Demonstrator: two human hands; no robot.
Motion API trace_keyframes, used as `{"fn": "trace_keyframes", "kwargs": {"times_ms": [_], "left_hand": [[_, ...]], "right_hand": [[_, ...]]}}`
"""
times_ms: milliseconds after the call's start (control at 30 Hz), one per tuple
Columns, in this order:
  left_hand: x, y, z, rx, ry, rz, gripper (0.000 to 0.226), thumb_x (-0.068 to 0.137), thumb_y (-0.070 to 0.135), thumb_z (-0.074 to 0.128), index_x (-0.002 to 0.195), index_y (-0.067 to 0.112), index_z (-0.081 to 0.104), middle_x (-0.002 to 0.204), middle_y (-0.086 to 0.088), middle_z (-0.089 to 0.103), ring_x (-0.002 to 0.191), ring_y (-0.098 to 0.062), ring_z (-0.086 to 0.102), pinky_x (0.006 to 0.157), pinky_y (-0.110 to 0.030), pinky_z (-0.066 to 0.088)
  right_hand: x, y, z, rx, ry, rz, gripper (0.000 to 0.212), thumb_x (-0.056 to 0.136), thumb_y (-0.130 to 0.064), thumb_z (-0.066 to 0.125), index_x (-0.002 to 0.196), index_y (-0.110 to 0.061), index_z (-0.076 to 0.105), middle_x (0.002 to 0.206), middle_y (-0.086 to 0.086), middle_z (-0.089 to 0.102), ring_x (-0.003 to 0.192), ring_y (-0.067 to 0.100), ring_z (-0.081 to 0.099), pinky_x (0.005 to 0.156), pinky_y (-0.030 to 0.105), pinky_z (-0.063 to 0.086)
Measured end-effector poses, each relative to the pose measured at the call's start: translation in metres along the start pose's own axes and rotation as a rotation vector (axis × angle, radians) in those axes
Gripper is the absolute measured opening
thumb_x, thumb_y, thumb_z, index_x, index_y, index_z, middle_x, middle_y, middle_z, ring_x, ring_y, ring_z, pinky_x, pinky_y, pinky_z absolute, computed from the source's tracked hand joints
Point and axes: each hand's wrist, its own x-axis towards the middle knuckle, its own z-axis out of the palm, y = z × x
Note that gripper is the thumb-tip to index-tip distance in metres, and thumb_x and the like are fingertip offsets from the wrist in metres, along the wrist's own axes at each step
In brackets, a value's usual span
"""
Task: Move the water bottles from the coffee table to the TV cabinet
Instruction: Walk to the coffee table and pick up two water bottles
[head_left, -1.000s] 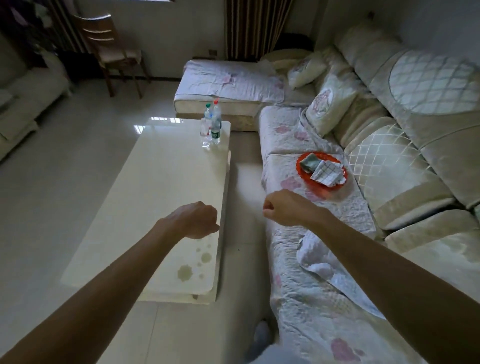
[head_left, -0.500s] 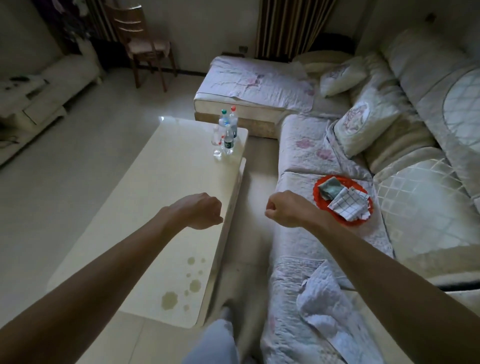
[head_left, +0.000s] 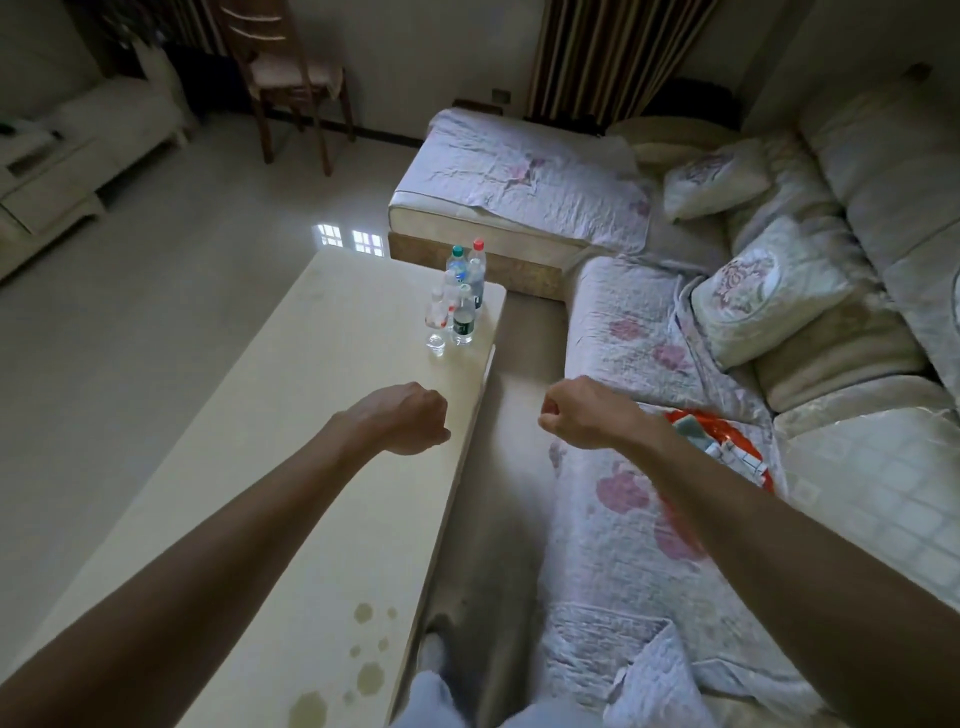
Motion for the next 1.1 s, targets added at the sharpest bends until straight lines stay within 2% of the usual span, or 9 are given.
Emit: {"fn": "trace_keyframes", "kwargs": {"times_ms": [167,300,400,467,633,800,900,1000,1100], "left_hand": [[0.043,-0.023,-0.007,-0.046,-0.053,-0.044,0.030,0.095,0.035,0.051,0.107,0.011,0.066,0.097,-0.011,0.069,0.087,-0.027,0.066,0.077,-0.037,0.054],[0.080,-0.030,-0.020,-0.052,-0.072,-0.054,0.031,0.096,0.035,0.051,0.108,0.010,0.066,0.101,-0.012,0.069,0.090,-0.028,0.066,0.076,-0.035,0.052],[0.113,-0.032,-0.033,-0.069,-0.085,-0.084,0.031,0.095,0.035,0.051,0.105,0.010,0.066,0.101,-0.012,0.069,0.090,-0.028,0.065,0.077,-0.036,0.052],[0.137,-0.031,-0.042,-0.082,-0.080,-0.101,0.031,0.095,0.035,0.051,0.105,0.010,0.066,0.100,-0.012,0.068,0.090,-0.028,0.065,0.078,-0.037,0.053],[0.194,-0.022,-0.071,-0.102,-0.082,-0.175,0.032,0.095,0.036,0.051,0.106,0.010,0.066,0.101,-0.012,0.069,0.091,-0.028,0.065,0.080,-0.036,0.054],[0.236,-0.018,-0.090,-0.185,-0.011,-0.220,0.029,0.095,0.037,0.053,0.103,0.013,0.066,0.099,-0.009,0.071,0.092,-0.027,0.066,0.080,-0.036,0.054],[0.251,-0.020,-0.093,-0.225,-0.049,-0.248,0.027,0.094,0.039,0.053,0.105,0.018,0.065,0.105,-0.007,0.070,0.096,-0.025,0.064,0.082,-0.033,0.051],[0.268,-0.033,-0.096,-0.237,-0.062,-0.293,0.028,0.094,0.039,0.052,0.104,0.016,0.065,0.106,-0.008,0.069,0.096,-0.026,0.063,0.080,-0.032,0.050],[0.285,-0.052,-0.097,-0.258,-0.060,-0.323,0.028,0.094,0.038,0.052,0.104,0.016,0.066,0.104,-0.007,0.068,0.094,-0.025,0.063,0.080,-0.034,0.051]], "right_hand": [[0.053,0.006,-0.011,0.010,-0.056,-0.016,0.030,0.091,-0.028,0.053,0.079,-0.004,0.067,0.081,0.011,0.068,0.071,0.026,0.063,0.057,0.030,0.047],[0.096,0.023,-0.016,0.017,-0.060,-0.048,0.031,0.089,-0.031,0.054,0.082,-0.006,0.068,0.084,0.010,0.070,0.072,0.026,0.065,0.070,0.039,0.058],[0.129,0.041,-0.025,-0.016,-0.083,-0.064,0.033,0.089,-0.031,0.053,0.065,-0.009,0.053,0.069,0.007,0.058,0.066,0.028,0.058,0.063,0.035,0.049],[0.154,0.055,-0.034,-0.023,-0.082,-0.083,0.031,0.088,-0.030,0.052,0.063,-0.010,0.049,0.066,0.006,0.055,0.065,0.028,0.058,0.062,0.034,0.049],[0.213,0.092,-0.059,-0.053,-0.103,-0.153,0.023,0.084,-0.027,0.051,0.068,-0.010,0.053,0.075,0.010,0.059,0.072,0.031,0.061,0.061,0.034,0.050],[0.266,0.121,-0.078,-0.047,-0.137,-0.230,0.015,0.085,-0.021,0.050,0.072,-0.015,0.048,0.084,0.014,0.061,0.082,0.034,0.060,0.064,0.030,0.042],[0.288,0.127,-0.086,-0.034,-0.177,-0.255,0.014,0.086,-0.021,0.052,0.081,-0.011,0.060,0.083,0.013,0.059,0.077,0.033,0.054,0.064,0.029,0.040],[0.317,0.127,-0.083,-0.038,-0.209,-0.252,0.017,0.085,-0.022,0.050,0.074,-0.009,0.053,0.091,0.019,0.064,0.073,0.031,0.052,0.062,0.030,0.040],[0.347,0.122,-0.081,-0.048,-0.237,-0.247,0.019,0.085,-0.022,0.049,0.073,-0.007,0.050,0.082,0.015,0.059,0.072,0.031,0.052,0.061,0.030,0.039]]}}
